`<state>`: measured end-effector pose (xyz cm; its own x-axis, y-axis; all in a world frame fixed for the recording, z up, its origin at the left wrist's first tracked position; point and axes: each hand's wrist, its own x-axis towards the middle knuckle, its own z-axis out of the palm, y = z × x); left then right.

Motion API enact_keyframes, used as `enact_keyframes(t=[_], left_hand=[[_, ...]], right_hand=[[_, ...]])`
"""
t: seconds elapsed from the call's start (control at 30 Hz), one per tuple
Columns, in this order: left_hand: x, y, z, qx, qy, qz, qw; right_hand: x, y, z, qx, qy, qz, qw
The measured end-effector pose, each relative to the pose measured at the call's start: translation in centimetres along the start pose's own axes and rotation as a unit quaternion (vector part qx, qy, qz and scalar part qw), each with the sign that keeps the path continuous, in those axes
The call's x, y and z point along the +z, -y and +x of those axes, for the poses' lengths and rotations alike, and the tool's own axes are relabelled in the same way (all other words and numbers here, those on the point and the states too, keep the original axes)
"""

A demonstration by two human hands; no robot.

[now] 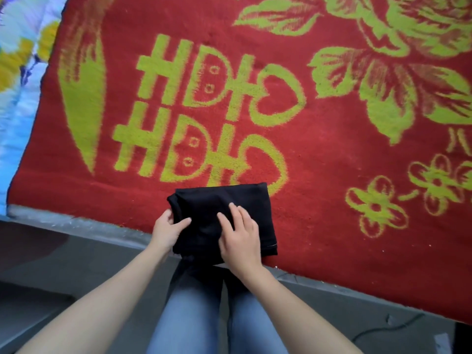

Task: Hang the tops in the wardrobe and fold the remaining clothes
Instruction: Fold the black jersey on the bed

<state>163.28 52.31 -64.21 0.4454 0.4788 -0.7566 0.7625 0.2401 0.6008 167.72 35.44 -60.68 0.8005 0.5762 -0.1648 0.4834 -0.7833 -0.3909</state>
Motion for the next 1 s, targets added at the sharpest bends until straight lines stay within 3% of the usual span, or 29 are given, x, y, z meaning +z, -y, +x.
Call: enact_keyframes(t=[0.1,0.17,0.27,0.33,0.4,0.47,0.5,0.6,0.73,0.93,1.0], left_hand=[[0.6,0.1,0.0,0.032,-0.053,0.01,0.998],[0.9,-0.2,0.3,0.052,-0.07,0.019,0.996],[0.9,-0.5,-0.2,0.106,-0.159,0.114,0.975],[1.1,-0.2,-1.7,0.246,-0.202,0.306,0.897],[1.7,1.0,-2.9,0.402,-0.13,0.472,0.774],[2.5,2.2,-3.7,0.45,-0.002,0.583,0.677],[2.8,2.5,-3.8,0.423,0.048,0.621,0.658],[3.1,2.6,-3.3,0.329,0.097,0.688,0.639],[3.4,4.4,-1.9,0.284,0.129,0.736,0.6],[3.7,3.8,-1.7,0.24,0.154,0.723,0.629],[3.9,3.5,-1.8,0.24,0.154,0.717,0.637]], right_hand=[[0.3,-3.2,-0.6,0.052,0.065,-0.083,0.993],[0.6,-4.4,-0.2,0.046,0.161,-0.124,0.978],[1.9,-5.2,1.4,0.068,0.338,-0.057,0.937],[2.2,-4.9,1.8,0.072,0.354,-0.034,0.932],[1.9,-4.9,1.2,0.077,0.317,-0.009,0.945],[1.1,-5.2,-0.6,0.059,0.233,-0.017,0.971],[0.9,-5.6,-1.6,0.036,0.191,-0.036,0.98],[0.8,-6.9,-4.3,-0.026,0.188,-0.109,0.976],[1.5,-8.3,-3.9,-0.053,0.229,-0.171,0.957],[2.5,-9.1,-0.8,-0.051,0.286,-0.199,0.936],[2.0,-8.9,-0.5,-0.056,0.261,-0.176,0.948]])
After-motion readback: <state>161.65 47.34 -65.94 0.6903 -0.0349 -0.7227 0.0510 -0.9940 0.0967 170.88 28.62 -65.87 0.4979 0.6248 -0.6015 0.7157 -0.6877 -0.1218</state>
